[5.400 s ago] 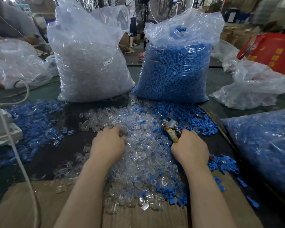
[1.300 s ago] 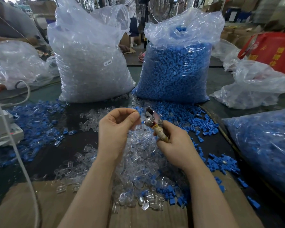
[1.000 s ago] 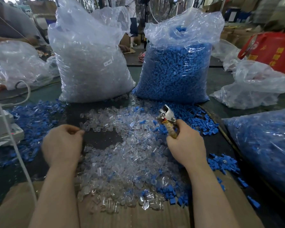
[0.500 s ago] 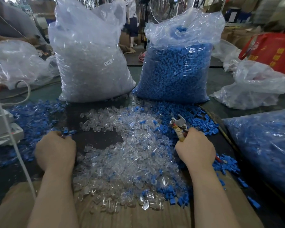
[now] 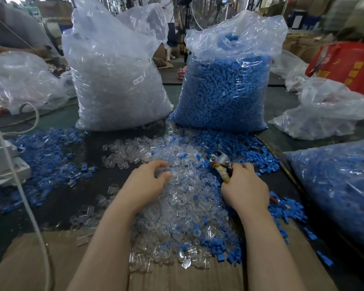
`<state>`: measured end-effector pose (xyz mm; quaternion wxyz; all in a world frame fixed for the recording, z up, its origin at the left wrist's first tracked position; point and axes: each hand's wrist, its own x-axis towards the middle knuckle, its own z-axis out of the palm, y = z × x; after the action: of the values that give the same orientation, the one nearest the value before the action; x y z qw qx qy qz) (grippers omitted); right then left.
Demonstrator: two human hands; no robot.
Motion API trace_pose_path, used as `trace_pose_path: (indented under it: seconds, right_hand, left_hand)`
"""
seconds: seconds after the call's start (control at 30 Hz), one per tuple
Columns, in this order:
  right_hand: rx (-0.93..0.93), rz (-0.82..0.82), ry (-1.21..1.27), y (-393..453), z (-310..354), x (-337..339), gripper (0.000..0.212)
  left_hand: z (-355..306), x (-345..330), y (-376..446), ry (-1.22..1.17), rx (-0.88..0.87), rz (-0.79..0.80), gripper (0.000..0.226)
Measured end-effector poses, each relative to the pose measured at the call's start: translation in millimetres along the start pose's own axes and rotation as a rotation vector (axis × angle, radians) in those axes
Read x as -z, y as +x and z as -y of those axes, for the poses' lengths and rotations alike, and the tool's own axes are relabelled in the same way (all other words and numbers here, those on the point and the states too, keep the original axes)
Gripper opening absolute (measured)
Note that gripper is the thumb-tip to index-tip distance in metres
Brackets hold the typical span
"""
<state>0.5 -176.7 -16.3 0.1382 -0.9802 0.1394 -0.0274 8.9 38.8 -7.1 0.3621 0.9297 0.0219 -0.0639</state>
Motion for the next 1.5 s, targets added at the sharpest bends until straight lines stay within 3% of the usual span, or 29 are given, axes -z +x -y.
trace_pose_path:
  seconds: [0.2,0.67,0.83,1.07,1.3,1.5]
  right_hand:
    - [0.020,0.003,0.026,1,2,-1,0.021]
    - [-0.001,0.022,0.020,0,4,1,0.016]
    - [-0.024,-0.093,0.062,1,4,2,0.019]
    - [0.055,-0.257,0.335,4,5,-2,0.016]
    - [0.209,-0.206,0.705,0,14,2,0.007]
    - [0.308,-0.176,0.938,-6,20,5,0.005]
  left_hand:
    - [-4,0,-5,-0.059,-0.057,-0.042,0.020]
    - [-4,9,-7,-0.308,-0.016,-0.235,0.019]
    - [-10,8,-8,-0.399,-0.049,-0.273,0.017]
    - [-15,6,-11,-0.549,-0.061,-0.336,0.010]
    - [-31,-1,-12,-0.767,-0.064,-0.342,0.011]
    - [-43,-12,-15,-0.799,-0.073,-0.277,0.005]
